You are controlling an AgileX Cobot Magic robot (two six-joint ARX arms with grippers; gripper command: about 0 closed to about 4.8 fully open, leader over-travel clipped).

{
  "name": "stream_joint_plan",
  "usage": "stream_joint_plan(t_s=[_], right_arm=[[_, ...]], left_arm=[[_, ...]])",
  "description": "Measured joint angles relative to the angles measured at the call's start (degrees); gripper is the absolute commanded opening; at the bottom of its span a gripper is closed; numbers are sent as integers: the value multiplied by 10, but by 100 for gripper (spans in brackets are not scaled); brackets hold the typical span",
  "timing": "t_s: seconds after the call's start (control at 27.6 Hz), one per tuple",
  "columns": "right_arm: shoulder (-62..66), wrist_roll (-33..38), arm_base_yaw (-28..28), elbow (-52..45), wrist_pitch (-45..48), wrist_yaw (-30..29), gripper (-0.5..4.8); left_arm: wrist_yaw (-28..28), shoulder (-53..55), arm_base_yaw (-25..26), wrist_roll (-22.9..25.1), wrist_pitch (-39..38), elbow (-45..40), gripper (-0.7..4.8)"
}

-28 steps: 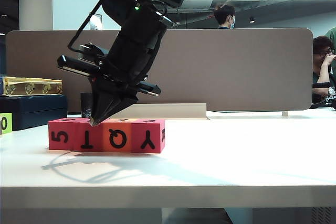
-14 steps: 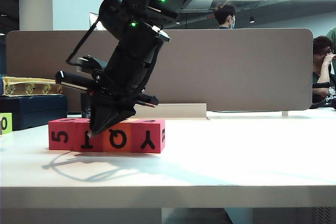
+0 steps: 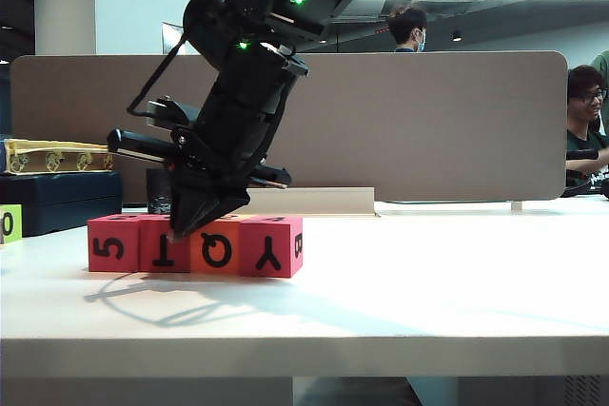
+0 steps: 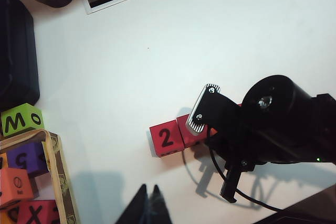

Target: Select the appropriate blocks from the scattered letter blocks on the table and arrange them in a row to spell out "2024".

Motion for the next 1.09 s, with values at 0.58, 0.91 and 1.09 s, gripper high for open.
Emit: stream_joint_plan(t_s=[0.58,0.91,1.09], right_arm=[[-23,-18,3,2,-152,42,-5],[-33,-34,2,2,-187,100,-5],[-32,-44,-4,2,-215,123,-5]], left_arm=[[6,0,0,0,0,0,-6],[6,0,0,0,0,0,-6],[17,0,0,0,0,0,-6]])
